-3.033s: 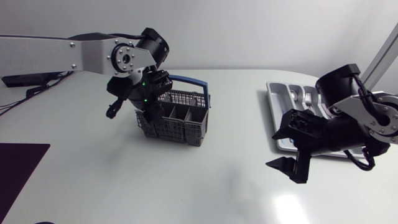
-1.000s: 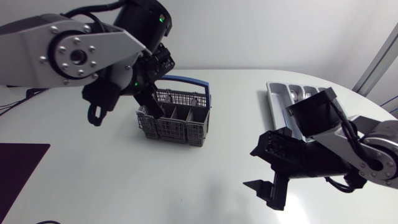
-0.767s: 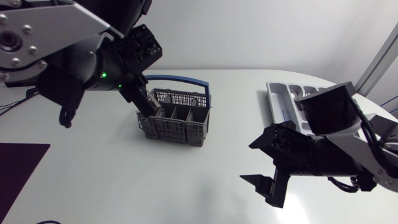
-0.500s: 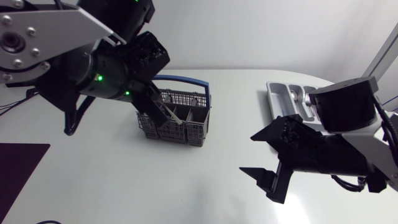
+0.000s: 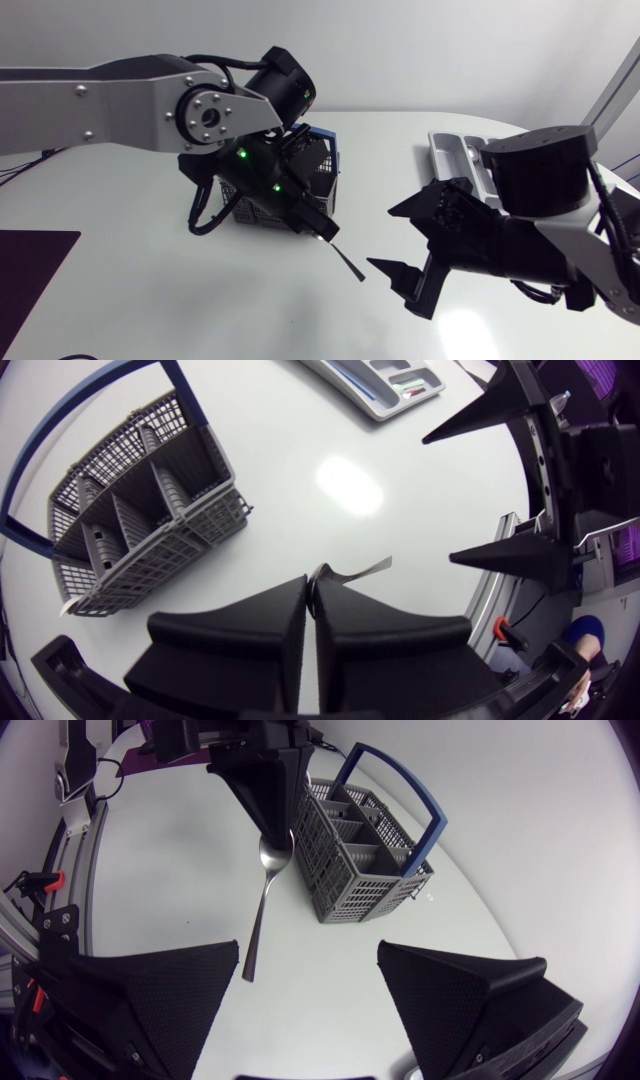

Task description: Unload the cutlery basket into the drawer organizer.

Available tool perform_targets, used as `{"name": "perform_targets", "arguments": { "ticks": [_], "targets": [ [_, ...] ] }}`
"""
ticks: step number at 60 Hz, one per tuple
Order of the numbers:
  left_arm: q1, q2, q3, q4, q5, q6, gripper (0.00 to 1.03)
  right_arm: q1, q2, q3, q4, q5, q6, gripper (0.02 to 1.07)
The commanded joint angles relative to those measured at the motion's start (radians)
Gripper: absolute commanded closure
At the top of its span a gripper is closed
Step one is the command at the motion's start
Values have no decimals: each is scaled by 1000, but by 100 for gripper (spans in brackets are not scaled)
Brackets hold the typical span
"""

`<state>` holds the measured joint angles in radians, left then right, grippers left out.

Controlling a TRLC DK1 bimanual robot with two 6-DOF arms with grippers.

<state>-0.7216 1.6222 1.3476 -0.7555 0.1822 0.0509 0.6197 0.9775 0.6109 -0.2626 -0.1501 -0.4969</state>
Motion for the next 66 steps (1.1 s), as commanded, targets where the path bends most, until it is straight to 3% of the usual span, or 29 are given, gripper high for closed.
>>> {"name": "perform_targets", "arguments": {
  "ticks": [1,19,29,45,66],
  "targets": [
    [19,38,61,-8,59,-49,100,6,39,-23,33,11,26,7],
    [74,108,140,-8,214,-106,100,23,155,-11,171,44,29,17],
    [96,139,176,-8,257,-131,100,75,201,0,223,116,26,39],
    [100,166,194,-21,273,-141,100,107,251,36,253,187,15,89],
    [116,159,182,-38,280,-140,100,104,293,67,210,172,9,99]
  ]
}}
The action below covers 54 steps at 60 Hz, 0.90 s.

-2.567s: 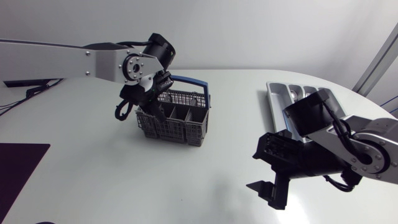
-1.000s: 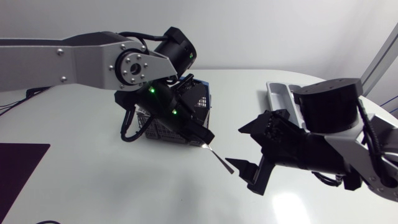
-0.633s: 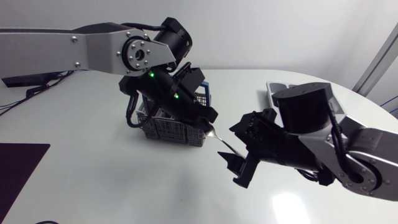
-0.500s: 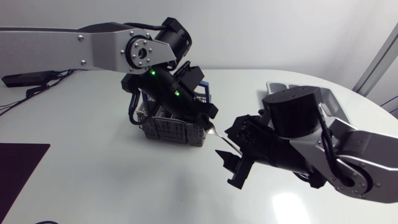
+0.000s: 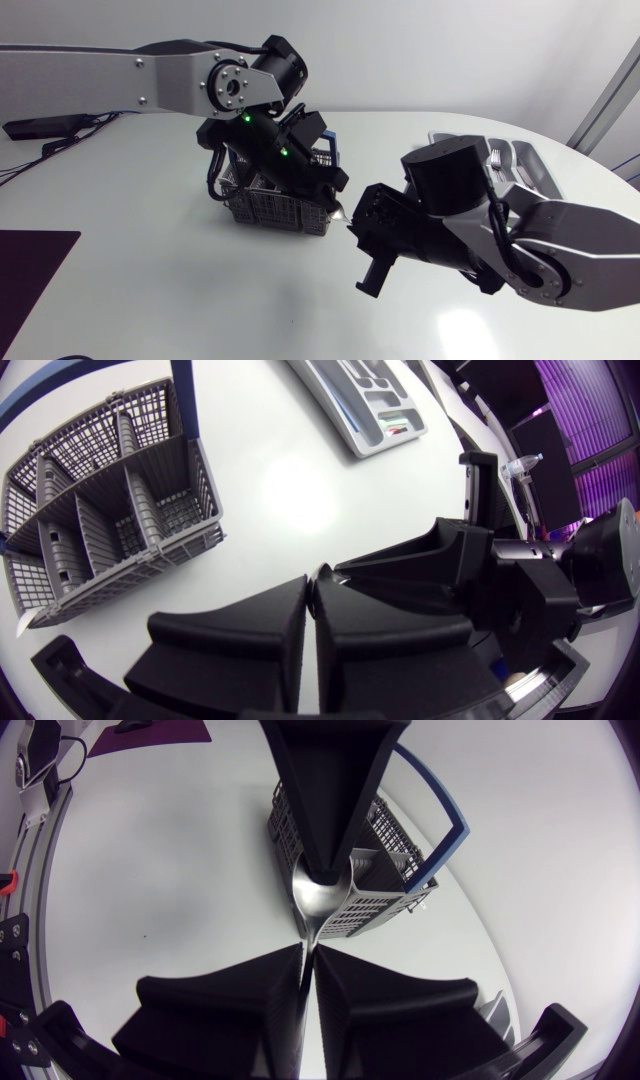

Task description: Unload the cutlery basket into the drawer organizer.

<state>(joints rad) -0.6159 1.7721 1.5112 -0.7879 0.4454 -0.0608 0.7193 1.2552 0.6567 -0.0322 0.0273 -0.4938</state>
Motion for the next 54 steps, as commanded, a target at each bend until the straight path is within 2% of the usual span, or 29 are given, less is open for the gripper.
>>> {"name": "perform_targets", "arguments": {
  "ticks": [1,9,14,16,22,27,36,42,50,54],
  "targets": [
    [13,6,18,-5,16,-30,99,3,15,23,-26,-7,6,99],
    [25,-11,21,-5,29,-33,85,-1,13,24,-54,-32,6,100],
    [25,-19,23,-5,36,-34,72,-1,12,24,-67,-41,6,100],
    [25,-25,26,-4,36,-33,62,-1,10,24,-75,-50,6,100],
    [31,-36,41,-4,36,-33,41,-3,4,24,-95,-66,4,100],
    [54,-59,72,-4,36,-28,33,-8,-5,20,-115,-89,-5,100],
    [127,-92,116,-7,26,-2,32,-50,-27,6,-169,-153,-42,100],
    [188,-120,119,-10,-45,82,32,-135,-46,-5,-224,-234,-100,100],
    [258,-148,90,-31,-109,288,32,-304,-80,-11,-310,-342,-216,100],
    [283,-152,76,-33,-116,372,32,-379,-83,-9,-344,-388,-273,100]
  ]
}}
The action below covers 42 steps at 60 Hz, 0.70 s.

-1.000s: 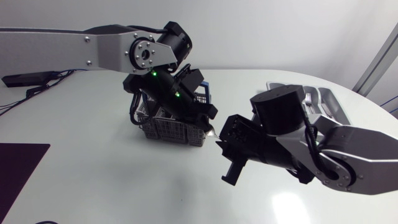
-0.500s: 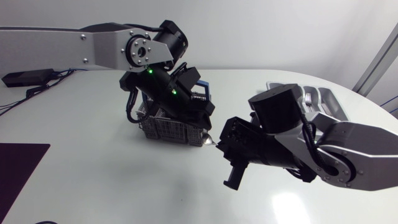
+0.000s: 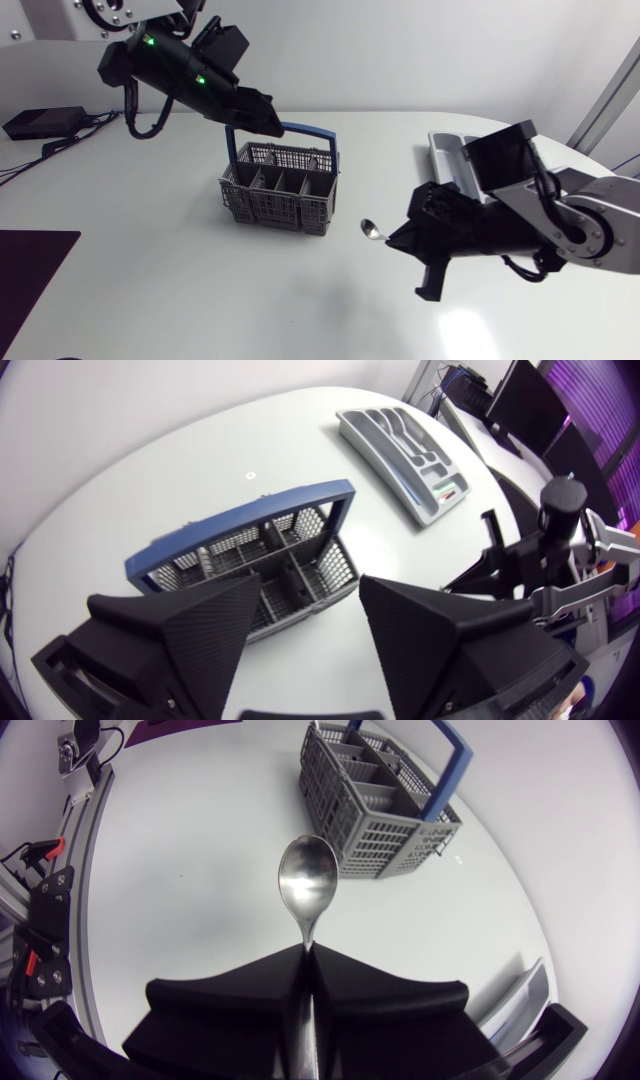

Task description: Unload the cutlery basket into the drawer organizer.

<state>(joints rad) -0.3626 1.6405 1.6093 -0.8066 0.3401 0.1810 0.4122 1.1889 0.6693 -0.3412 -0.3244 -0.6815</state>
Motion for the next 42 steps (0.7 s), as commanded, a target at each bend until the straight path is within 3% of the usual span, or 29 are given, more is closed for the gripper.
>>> {"name": "perform_targets", "arguments": {
  "ticks": [1,10,26,34,42],
  "targets": [
    [50,-21,-29,-16,-15,170,32,-102,-17,-22,-48,-54,-112,99],
    [134,-22,-77,-11,-32,377,32,-286,11,-23,-101,-119,-277,99],
    [171,-79,-246,69,-55,627,32,-613,163,24,-139,-163,-595,98],
    [179,-126,-353,175,-59,723,32,-765,273,104,-182,-179,-739,98],
    [197,-131,-384,202,-59,755,32,-883,393,194,-190,-182,-845,98]
  ]
}}
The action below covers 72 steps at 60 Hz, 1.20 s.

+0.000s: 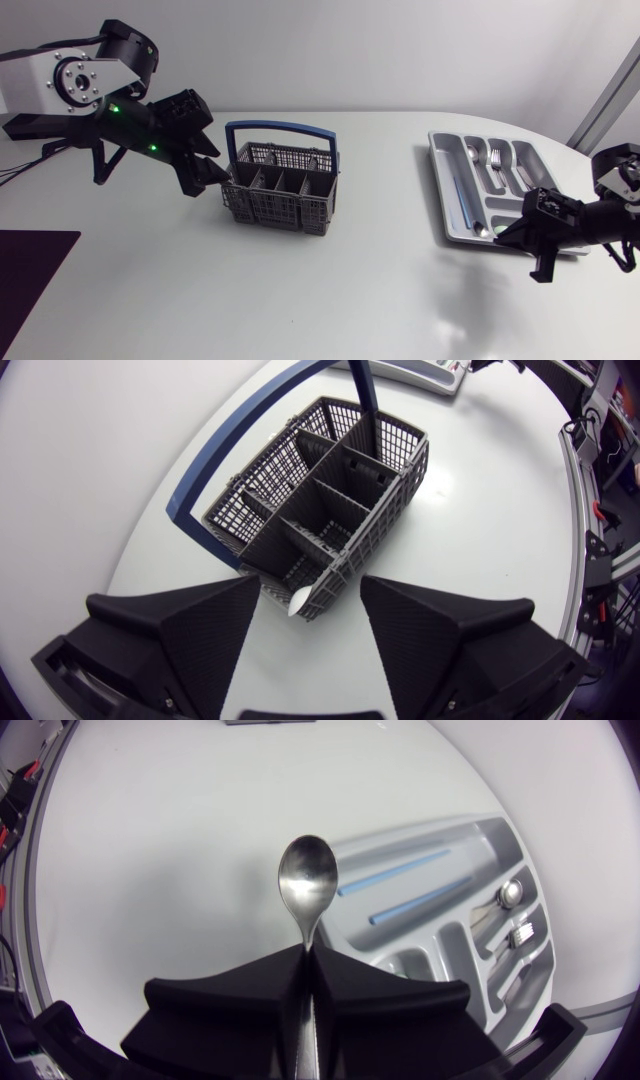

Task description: Unload the cutlery basket into the drawer organizer.

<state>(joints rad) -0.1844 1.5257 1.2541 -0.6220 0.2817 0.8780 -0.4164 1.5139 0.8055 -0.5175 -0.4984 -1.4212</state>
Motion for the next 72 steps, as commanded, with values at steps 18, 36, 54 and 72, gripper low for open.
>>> {"name": "perform_targets", "arguments": {
  "ticks": [18,36,54,72],
  "targets": [
    [95,17,-30,65,-1,72,34,-142,238,210,-7,34,-223,98],
    [166,129,-56,134,7,73,36,-145,308,192,125,113,-251,91],
    [165,221,-68,197,8,69,36,-134,120,90,148,95,-156,10],
    [122,249,-85,246,59,21,36,91,-169,-54,126,75,108,8]
  ]
}}
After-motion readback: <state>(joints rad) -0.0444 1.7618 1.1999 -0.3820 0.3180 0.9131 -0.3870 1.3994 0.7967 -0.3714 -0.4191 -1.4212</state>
